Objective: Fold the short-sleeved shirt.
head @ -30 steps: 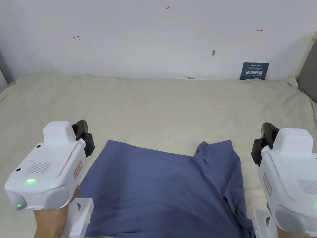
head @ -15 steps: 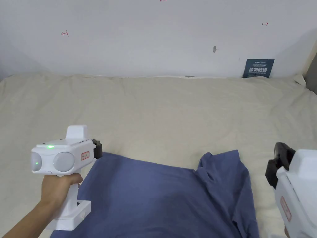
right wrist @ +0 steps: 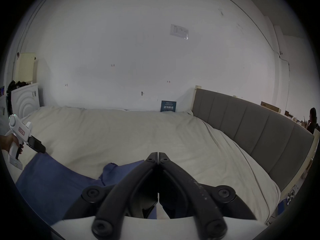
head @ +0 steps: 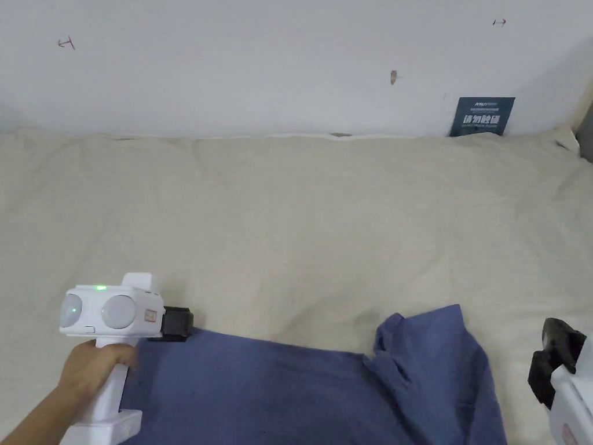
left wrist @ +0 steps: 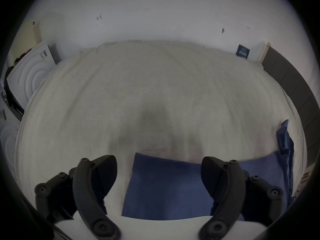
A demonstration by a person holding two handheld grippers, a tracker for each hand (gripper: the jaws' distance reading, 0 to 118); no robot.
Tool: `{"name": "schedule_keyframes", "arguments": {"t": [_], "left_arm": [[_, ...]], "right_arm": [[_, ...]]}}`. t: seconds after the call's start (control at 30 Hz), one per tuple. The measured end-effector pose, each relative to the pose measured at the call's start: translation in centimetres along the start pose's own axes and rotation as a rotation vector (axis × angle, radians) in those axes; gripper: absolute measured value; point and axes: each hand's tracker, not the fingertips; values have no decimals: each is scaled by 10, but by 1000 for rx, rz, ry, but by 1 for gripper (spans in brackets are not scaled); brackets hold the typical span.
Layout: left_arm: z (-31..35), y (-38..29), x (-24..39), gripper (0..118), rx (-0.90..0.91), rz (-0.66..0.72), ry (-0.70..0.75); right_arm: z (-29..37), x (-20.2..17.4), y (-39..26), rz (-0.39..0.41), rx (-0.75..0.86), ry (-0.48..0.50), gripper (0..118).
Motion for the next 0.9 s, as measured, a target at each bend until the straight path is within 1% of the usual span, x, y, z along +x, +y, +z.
{"name": "schedule_keyframes", "arguments": {"t": [0.03, 0.07, 0.1, 0.13, 0.17, 0.2, 0.23, 0.27, 0.33, 0.37, 0.4, 0.43, 0.47, 0.5, 0.53, 0.6, 0.63, 0.67, 0.7, 0.73, 0.8, 0.83, 0.87, 0.9], "left_arm": [[-7, -2, -2, 75, -24, 10, -10], [-12, -5, -2, 62, -37, 15, -21], [-11, -8, 2, 62, -13, 15, -2], [-4, -11, 9, 57, 27, 16, 16], [-2, -12, 12, 45, 27, 13, 12], [0, -12, 14, 14, 46, -5, 5], [2, -13, 15, 3, 64, -23, -5], [6, -16, 21, 3, 77, -12, -40], [16, -20, 26, 3, 92, -2, -16], [24, -23, 29, 3, 126, 14, -21], [34, -24, 33, 3, 142, 28, -30], [42, -26, 35, 3, 158, 38, -51], [50, -26, 37, 3, 166, 35, -62], [58, -27, 40, 3, 179, 32, -70], [66, -26, 42, 3, 187, 29, -69], [78, -26, 46, 3, 198, 21, -81], [83, -26, 49, 3, 204, 14, -85], [85, -24, 48, 3, 210, 7, -85], [89, -25, 50, 3, 220, 10, -81], [93, -26, 51, 3, 225, 16, -84], [96, -27, 50, 3, 226, 31, -90], [98, -27, 50, 3, 227, 33, -87], [101, -29, 52, 3, 228, 34, -85], [107, -30, 53, 3, 228, 30, -64]], "right_arm": [[-4, 1, -2, -3, -10, -1, 1], [-7, 2, -4, -10, -22, -1, 1], [-10, 3, -5, -17, -35, 0, 2], [-14, 4, -6, -24, -56, 1, 2], [-19, 5, -7, -28, -85, 5, 2], [-25, 6, -9, -42, -120, 17, 4], [-35, 7, -10, -38, -174, 32, 7], [-44, 7, -12, -42, -222, 42, 18], [-63, 7, -16, -63, -320, 72, 64], [-75, 7, -19, -86, -377, 88, 83], [-84, 7, -23, -92, -410, 86, 101], [-94, 6, -28, -90, -447, 87, 102], [-102, 5, -33, -101, -463, 75, 101], [-110, 4, -38, -93, -472, 70, 101], [-120, 2, -42, -89, -536, 65, 100], [-136, -2, -52, -66, -616, 67, 92], [-142, -3, -59, -71, -634, 73, 89], [-148, -5, -65, -59, -660, 71, 89], [-152, -7, -69, -57, -700, 65, 80], [-158, -10, -76, -60, -732, 54, 75], [-162, -14, -85, -46, -757, 87, 71], [-158, -16, -85, -33, -726, 83, 65], [-148, -19, -81, -20, -677, 100, 56], [-144, -21, -79, 7, -667, 116, 26]]}}
